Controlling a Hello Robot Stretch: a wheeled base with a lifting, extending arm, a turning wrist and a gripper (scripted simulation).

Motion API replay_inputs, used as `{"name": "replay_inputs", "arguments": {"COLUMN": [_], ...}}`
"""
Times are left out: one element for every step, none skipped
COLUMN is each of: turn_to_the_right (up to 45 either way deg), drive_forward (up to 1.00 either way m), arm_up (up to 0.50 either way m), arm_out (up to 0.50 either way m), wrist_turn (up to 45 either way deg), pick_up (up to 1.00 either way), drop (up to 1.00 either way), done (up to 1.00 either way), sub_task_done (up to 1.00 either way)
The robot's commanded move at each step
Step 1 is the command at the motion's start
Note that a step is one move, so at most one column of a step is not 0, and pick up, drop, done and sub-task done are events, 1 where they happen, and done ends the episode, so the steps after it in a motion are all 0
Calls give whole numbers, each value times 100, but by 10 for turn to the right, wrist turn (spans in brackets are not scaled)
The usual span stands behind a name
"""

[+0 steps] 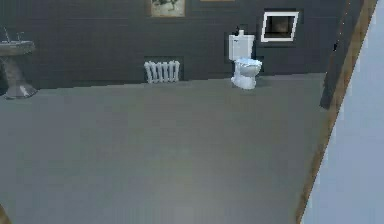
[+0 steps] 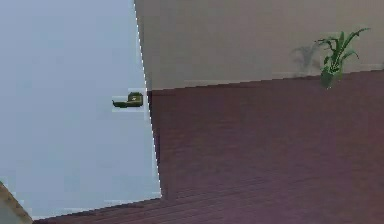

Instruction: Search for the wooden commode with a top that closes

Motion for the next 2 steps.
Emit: {"name": "replay_inputs", "arguments": {"turn_to_the_right": [0,0], "drive_forward": [100,25], "arm_up": [0,0], "arm_out": [0,0], "wrist_turn": [0,0], "pick_up": [0,0], "drop": [0,0], "done": [0,0], "sub_task_done": [0,0]}}
